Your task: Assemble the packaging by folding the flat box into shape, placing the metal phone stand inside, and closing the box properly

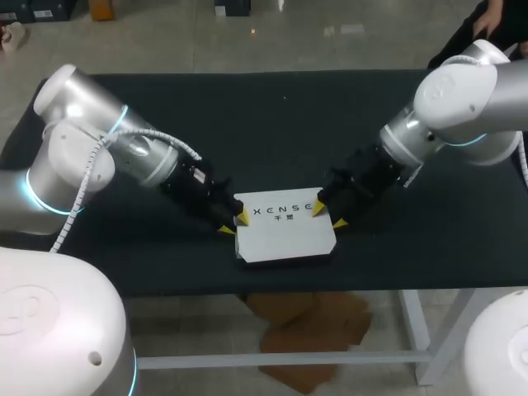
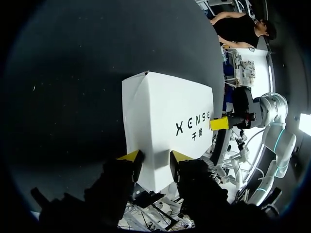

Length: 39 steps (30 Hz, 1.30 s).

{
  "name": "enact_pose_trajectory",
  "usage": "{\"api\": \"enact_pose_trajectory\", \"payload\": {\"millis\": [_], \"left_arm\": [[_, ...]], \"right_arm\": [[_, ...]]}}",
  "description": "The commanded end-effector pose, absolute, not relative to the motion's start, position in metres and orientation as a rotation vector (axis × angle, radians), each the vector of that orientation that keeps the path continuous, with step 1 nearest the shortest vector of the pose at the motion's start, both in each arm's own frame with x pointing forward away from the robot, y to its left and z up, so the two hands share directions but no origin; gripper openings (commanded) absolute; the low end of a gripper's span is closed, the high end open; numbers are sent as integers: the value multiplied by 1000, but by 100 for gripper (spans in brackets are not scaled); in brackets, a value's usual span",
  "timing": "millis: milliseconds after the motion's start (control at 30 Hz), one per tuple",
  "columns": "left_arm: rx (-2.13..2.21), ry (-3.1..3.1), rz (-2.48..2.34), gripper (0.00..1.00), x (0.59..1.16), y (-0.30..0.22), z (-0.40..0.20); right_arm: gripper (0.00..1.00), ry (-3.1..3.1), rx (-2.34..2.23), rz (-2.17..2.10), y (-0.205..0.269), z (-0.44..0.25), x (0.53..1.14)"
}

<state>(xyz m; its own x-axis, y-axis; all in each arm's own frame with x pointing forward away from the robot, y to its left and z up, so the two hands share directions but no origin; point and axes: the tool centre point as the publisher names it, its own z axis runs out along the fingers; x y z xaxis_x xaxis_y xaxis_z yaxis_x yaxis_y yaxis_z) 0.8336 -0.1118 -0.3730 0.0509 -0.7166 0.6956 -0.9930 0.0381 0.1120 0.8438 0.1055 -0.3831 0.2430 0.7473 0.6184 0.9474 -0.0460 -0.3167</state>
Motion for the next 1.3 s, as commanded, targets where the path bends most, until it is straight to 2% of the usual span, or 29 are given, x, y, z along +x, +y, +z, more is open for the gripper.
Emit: {"api": "enact_pose_trajectory", "payload": {"millis": [33, 333, 533, 1300], "left_arm": [[1731, -1717, 564, 41, 838, -121, -370], [1738, -1681, 513, 40, 839, -120, -365], [1732, -1663, 494, 40, 839, -119, -362], [1738, -1637, 430, 33, 839, -121, -355]], "right_arm": [[54, -1542, -1814, -346, 114, -382, 849], [54, -1510, -1791, -300, 115, -379, 851], [50, -1488, -1778, -266, 116, -376, 854], [44, -1443, -1742, -204, 115, -372, 858]]}}
